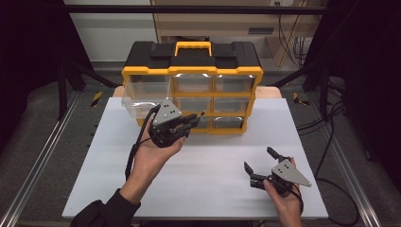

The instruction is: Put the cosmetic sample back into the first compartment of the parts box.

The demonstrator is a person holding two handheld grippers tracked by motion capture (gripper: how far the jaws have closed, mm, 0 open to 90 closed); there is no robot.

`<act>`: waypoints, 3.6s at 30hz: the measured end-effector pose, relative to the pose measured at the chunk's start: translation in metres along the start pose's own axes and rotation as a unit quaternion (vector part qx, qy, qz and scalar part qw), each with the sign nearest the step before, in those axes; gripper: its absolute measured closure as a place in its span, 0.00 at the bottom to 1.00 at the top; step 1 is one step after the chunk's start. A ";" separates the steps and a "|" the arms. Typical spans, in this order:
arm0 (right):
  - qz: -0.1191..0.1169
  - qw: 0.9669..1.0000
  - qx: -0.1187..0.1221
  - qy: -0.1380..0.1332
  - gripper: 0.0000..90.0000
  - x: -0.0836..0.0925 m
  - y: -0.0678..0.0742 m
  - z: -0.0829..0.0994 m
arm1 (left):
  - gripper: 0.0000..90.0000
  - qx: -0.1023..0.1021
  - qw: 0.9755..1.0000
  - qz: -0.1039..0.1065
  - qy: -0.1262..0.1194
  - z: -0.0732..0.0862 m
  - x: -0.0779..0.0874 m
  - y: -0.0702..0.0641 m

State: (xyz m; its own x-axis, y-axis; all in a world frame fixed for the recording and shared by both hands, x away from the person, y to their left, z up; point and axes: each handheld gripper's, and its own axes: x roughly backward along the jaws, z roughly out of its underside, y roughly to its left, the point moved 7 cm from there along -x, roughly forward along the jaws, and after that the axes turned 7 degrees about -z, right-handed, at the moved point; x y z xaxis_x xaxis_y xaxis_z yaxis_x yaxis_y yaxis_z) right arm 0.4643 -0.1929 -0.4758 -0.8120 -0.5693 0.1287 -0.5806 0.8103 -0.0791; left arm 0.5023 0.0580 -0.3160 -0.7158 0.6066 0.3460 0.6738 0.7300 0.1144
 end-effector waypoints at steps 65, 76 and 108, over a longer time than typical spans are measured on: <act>0.008 1.000 -0.010 0.004 0.06 0.004 -0.006 0.004 | 0.89 0.022 0.993 -0.106 -0.042 -0.034 0.078 0.109; 0.004 1.000 -0.009 0.003 0.06 0.003 -0.004 0.003 | 0.89 0.026 0.992 -0.118 -0.036 -0.034 0.086 0.118; -0.001 1.000 -0.013 0.008 0.06 0.003 -0.003 0.005 | 0.87 0.045 0.991 -0.124 -0.009 -0.030 0.064 0.125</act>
State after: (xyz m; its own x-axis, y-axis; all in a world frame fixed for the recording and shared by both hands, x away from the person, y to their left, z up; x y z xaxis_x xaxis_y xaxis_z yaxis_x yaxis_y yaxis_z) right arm 0.4637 -0.1978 -0.4798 -0.8102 -0.5679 0.1453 -0.5796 0.8132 -0.0536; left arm 0.5462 0.1790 -0.2519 -0.8609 0.4106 0.3004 0.4590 0.8815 0.1105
